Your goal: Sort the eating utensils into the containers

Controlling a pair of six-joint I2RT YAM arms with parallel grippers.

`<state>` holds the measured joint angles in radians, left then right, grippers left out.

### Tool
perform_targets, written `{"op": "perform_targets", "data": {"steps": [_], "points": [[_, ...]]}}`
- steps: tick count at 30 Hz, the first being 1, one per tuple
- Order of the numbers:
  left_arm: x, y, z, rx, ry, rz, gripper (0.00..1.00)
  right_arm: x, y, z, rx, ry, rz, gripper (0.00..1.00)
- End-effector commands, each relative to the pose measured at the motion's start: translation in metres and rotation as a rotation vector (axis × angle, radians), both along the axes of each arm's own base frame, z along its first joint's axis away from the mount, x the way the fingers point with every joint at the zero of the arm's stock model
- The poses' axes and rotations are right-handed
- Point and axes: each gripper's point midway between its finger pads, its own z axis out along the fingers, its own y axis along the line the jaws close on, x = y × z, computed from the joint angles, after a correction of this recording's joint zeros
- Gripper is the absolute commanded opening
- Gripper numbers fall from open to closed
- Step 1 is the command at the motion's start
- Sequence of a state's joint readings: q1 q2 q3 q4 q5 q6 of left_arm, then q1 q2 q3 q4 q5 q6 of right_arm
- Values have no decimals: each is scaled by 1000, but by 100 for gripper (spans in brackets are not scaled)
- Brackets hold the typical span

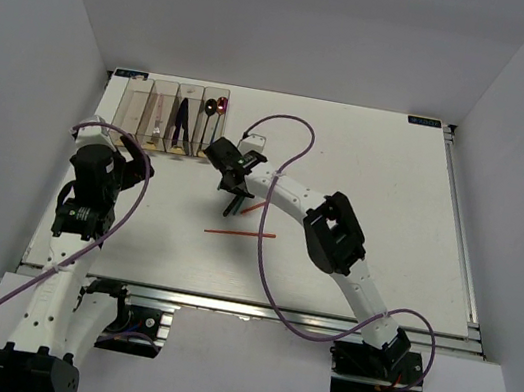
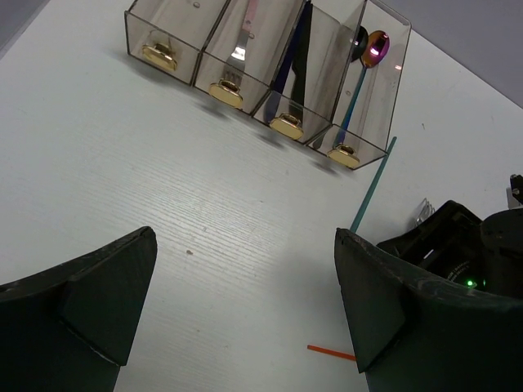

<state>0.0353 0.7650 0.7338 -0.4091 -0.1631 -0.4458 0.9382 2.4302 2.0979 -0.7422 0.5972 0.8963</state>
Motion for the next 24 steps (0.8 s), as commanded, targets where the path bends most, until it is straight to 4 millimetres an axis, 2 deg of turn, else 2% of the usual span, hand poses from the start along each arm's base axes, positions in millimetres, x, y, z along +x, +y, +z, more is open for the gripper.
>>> {"op": "perform_targets", "data": {"steps": [1, 5, 9, 13, 24], "points": [[4, -6, 10, -6, -32, -34, 98, 8, 16, 44, 95, -81, 26, 54], [6, -9, 8, -12, -29, -49, 98, 7, 20, 46, 117, -81, 28, 54], [6, -9, 8, -11, -27, -50, 98, 7, 24, 40, 121, -69, 26, 54], [7, -10, 7, -14, -26, -55, 98, 3, 17, 28, 88, -43, 7, 54], [9, -14, 4, -21, -15, -76, 98, -4, 15, 22, 118, -32, 7, 54]]}}
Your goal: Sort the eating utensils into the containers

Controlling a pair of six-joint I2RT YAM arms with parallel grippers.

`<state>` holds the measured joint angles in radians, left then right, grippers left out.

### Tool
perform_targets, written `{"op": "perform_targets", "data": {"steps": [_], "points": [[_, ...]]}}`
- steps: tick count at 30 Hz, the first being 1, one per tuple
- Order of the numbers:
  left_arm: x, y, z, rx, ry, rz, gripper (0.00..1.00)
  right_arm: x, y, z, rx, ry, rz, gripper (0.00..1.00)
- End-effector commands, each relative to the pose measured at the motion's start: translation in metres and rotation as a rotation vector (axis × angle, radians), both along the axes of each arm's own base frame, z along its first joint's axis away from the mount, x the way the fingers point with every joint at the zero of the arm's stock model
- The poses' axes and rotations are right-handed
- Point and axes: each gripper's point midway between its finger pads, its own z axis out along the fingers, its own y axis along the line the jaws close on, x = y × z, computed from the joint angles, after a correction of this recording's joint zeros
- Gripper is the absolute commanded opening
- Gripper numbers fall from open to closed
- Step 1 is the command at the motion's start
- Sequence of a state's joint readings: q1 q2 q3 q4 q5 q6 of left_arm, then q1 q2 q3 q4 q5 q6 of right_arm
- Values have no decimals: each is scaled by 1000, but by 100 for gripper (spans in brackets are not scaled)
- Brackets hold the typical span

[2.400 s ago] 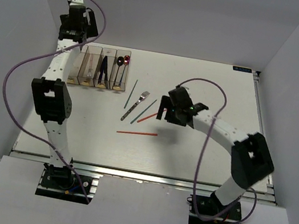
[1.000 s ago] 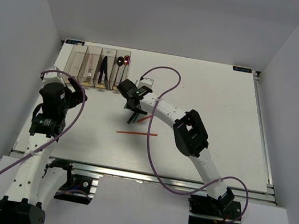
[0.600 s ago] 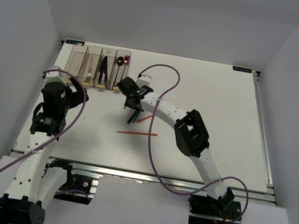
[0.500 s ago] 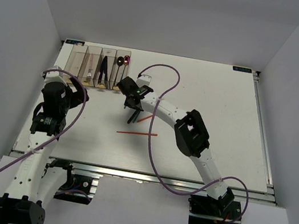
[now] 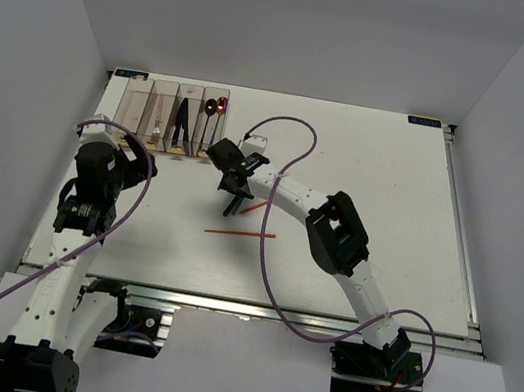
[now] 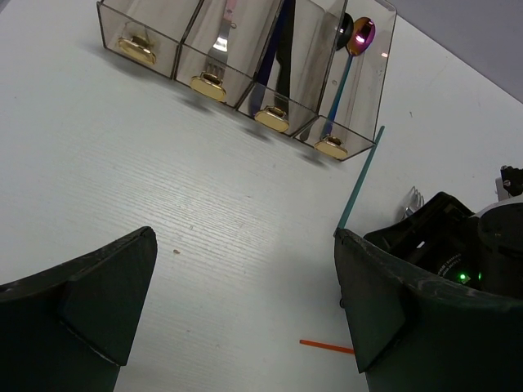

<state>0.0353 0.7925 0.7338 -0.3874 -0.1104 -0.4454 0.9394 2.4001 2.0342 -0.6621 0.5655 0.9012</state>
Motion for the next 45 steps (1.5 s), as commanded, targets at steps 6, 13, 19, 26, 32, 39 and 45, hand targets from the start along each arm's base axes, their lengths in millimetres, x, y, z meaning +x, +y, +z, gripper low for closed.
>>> {"op": "perform_targets", "data": {"steps": [6, 13, 19, 26, 32, 39, 45], "points": [[3, -6, 7, -2, -21, -33, 98, -1, 12, 22, 83, -31, 12, 54], [3, -8, 7, -6, -24, -43, 98, 0, 15, 28, 105, -46, 6, 54], [3, -9, 6, -6, -21, -48, 98, 3, 17, 46, 128, -71, 11, 54], [3, -9, 5, -8, -21, -51, 98, 1, 19, 36, 123, -51, 16, 54], [3, -10, 6, -9, -22, -54, 98, 2, 23, 37, 133, -52, 20, 54], [4, -11, 6, -10, -24, -60, 98, 4, 22, 50, 141, -76, 16, 54], [4, -11, 6, -10, -24, -60, 98, 3, 24, 50, 141, -74, 20, 54]]}}
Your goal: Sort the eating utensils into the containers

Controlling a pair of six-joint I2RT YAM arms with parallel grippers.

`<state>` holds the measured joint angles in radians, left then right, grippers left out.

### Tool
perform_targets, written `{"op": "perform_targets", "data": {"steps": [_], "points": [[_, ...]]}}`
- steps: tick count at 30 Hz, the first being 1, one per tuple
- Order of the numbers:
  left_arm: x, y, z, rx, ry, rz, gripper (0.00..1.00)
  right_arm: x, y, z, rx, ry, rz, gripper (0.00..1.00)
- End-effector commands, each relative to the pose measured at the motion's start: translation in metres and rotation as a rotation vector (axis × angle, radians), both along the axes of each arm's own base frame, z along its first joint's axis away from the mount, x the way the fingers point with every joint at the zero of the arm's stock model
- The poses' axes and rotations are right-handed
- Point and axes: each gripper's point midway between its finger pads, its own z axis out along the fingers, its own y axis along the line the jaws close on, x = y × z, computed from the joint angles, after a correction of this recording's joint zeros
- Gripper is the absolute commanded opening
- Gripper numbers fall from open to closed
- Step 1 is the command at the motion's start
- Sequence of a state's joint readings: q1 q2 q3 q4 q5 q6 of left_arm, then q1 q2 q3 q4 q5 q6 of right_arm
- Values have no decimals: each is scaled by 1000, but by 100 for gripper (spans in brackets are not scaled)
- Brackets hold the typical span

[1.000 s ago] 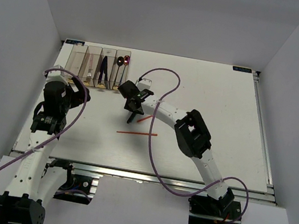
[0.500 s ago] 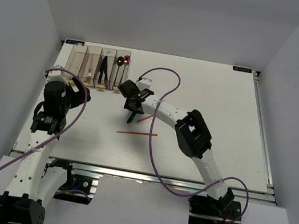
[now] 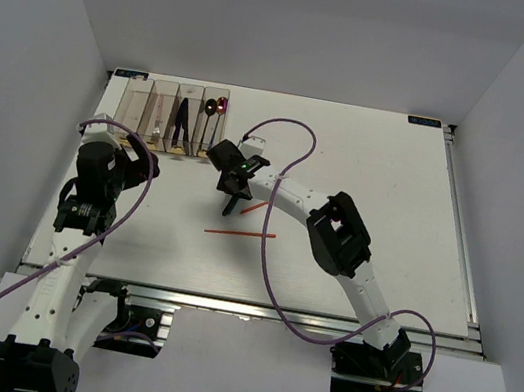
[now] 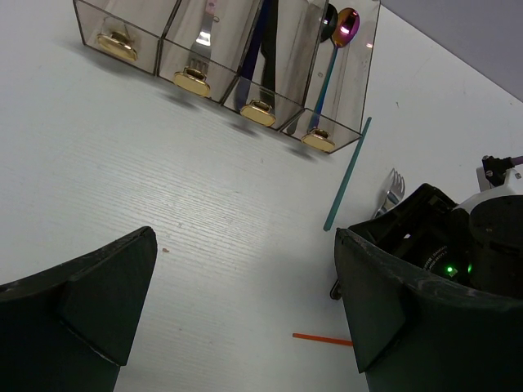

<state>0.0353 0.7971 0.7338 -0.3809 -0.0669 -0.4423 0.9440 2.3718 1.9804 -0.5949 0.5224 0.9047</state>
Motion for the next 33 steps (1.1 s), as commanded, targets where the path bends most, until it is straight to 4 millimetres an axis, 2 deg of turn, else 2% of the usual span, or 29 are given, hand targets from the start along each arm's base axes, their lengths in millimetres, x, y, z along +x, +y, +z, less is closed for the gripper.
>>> {"op": "perform_targets", "data": {"steps": [1, 4, 15, 22, 29, 33], "points": [[2, -3, 6, 4, -22, -19, 98, 8, 16, 50, 89, -79, -2, 54], [2, -4, 6, 3, -22, -21, 98, 7, 16, 54, 91, -87, 1, 54], [2, -5, 6, 1, -23, -27, 98, 8, 25, 38, 98, -63, 18, 54], [2, -5, 6, -1, -22, -31, 98, 7, 18, 25, 69, -40, 5, 54], [3, -7, 6, -3, -24, -37, 98, 10, 16, 51, 100, -92, 6, 54], [3, -7, 5, -4, -21, -38, 98, 12, 6, 45, 56, -83, -18, 54]]}}
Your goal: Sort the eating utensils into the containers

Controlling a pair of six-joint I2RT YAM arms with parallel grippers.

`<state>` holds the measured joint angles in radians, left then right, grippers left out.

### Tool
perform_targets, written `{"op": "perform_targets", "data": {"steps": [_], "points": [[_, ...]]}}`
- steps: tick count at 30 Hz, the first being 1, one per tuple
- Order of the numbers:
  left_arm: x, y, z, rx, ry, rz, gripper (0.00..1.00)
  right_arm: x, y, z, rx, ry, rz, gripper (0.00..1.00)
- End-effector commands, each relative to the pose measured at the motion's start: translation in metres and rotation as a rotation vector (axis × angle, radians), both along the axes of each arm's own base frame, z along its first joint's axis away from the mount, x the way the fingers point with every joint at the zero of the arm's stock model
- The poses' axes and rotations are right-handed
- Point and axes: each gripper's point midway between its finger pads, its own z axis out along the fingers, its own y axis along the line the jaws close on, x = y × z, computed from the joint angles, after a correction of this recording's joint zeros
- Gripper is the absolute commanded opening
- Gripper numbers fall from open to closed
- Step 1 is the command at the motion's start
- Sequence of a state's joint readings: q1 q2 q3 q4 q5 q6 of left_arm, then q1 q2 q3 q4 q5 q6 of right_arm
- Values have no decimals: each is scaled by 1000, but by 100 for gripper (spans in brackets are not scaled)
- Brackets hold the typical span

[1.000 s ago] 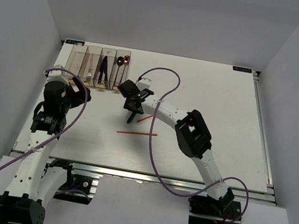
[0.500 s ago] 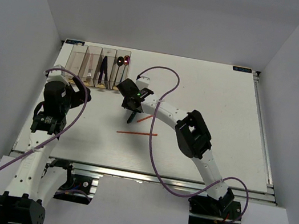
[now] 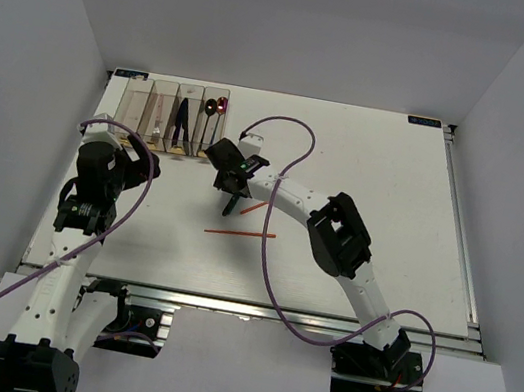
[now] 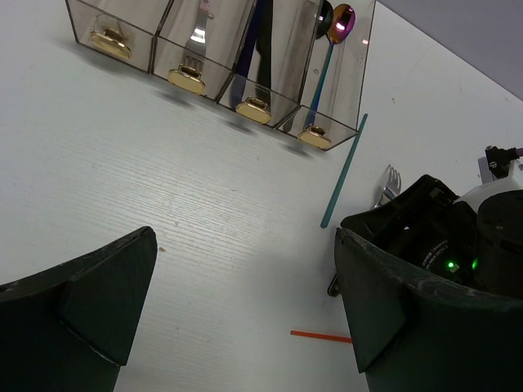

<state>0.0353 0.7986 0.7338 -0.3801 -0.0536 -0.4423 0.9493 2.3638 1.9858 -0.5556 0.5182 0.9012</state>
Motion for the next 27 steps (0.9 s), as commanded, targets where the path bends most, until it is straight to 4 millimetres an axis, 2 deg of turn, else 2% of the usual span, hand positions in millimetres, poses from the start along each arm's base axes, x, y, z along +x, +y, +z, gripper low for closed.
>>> {"op": "perform_targets", "data": {"steps": [1, 5, 13, 20, 27], "points": [[3, -5, 5, 1, -21, -26, 98, 8, -5, 34, 18, -50, -30, 54], [3, -4, 4, 3, -20, -25, 98, 9, -11, 30, 8, -47, -47, 54], [3, -5, 4, 0, -21, -31, 98, 14, -14, 33, 11, -57, -50, 54], [3, -5, 4, 1, -18, -33, 98, 17, -19, 22, 6, -34, -62, 54], [3, -5, 4, 1, -18, -33, 98, 23, -8, 24, 27, -51, -30, 54]]}}
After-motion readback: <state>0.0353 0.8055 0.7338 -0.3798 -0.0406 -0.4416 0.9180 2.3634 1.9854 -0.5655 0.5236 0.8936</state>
